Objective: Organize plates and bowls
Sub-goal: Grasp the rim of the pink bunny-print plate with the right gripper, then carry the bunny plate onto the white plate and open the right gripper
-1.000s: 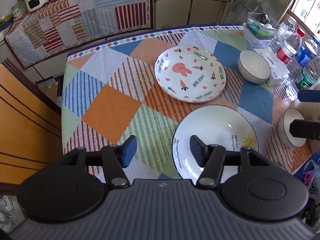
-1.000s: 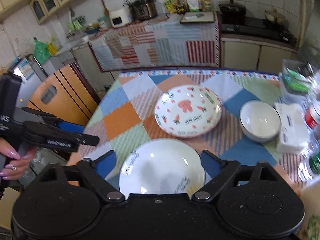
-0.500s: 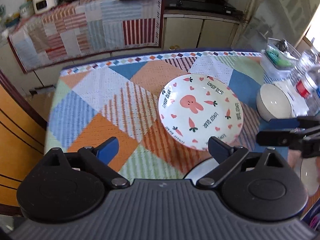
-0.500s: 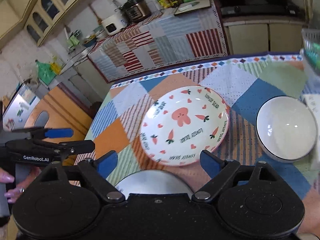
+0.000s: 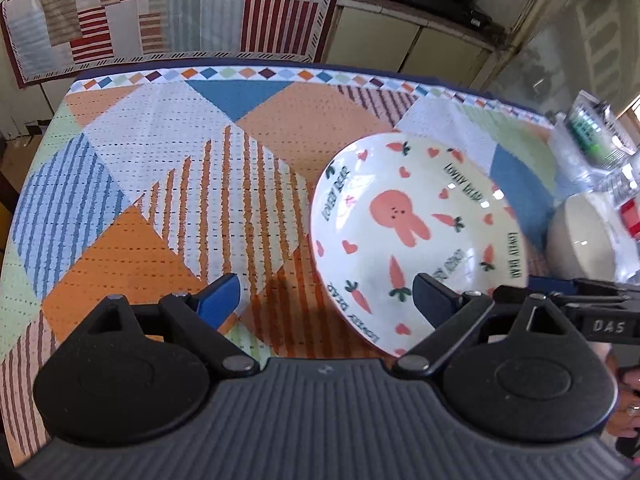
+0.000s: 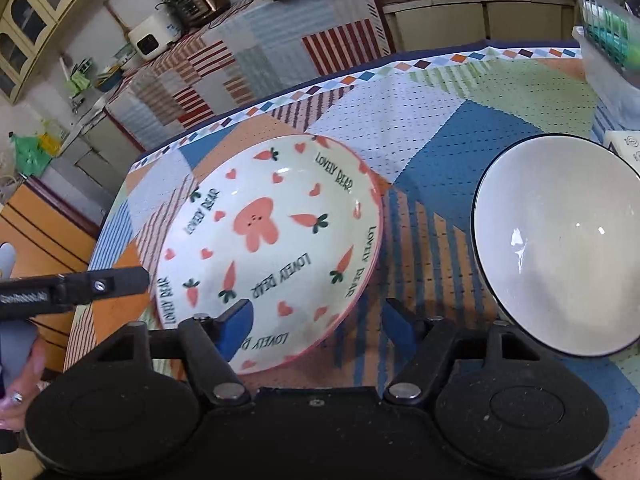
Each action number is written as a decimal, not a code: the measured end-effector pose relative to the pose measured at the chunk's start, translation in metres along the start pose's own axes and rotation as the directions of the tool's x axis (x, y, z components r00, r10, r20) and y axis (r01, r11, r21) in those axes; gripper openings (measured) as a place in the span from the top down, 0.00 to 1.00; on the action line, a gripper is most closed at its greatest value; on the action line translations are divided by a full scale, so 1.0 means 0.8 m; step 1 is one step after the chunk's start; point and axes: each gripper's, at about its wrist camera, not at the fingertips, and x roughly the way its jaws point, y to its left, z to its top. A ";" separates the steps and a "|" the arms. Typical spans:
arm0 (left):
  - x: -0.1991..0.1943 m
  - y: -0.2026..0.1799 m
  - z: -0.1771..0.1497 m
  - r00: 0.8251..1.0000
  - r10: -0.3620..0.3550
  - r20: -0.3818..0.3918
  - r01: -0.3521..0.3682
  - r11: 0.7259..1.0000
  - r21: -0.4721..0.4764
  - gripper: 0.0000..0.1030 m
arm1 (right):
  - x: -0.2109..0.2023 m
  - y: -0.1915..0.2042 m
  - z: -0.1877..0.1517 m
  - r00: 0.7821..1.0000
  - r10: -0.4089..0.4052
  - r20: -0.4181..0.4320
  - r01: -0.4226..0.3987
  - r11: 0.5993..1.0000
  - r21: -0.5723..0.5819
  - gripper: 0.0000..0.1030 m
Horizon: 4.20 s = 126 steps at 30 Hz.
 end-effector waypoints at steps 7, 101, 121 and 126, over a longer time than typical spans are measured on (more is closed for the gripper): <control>0.027 0.015 -0.003 0.999 -0.026 -0.026 0.025 0.999 -0.046 0.67 | 0.014 -0.004 -0.009 1.000 -0.011 0.027 0.012 0.999 -0.048 0.75; -0.159 -0.053 -0.217 0.974 -0.151 -0.170 0.167 0.982 0.083 0.79 | -0.150 0.018 -0.182 0.992 0.113 -0.050 -0.119 0.982 -0.147 0.77; -0.141 -0.055 -0.205 0.975 -0.053 -0.217 0.062 0.997 0.036 0.76 | -0.146 0.070 -0.183 0.993 -0.114 -0.029 0.101 0.952 -0.288 0.72; -0.138 -0.060 -0.208 0.972 0.029 -0.232 -0.012 0.997 0.076 0.76 | -0.155 0.084 -0.191 0.990 -0.137 0.015 0.133 0.923 -0.362 0.72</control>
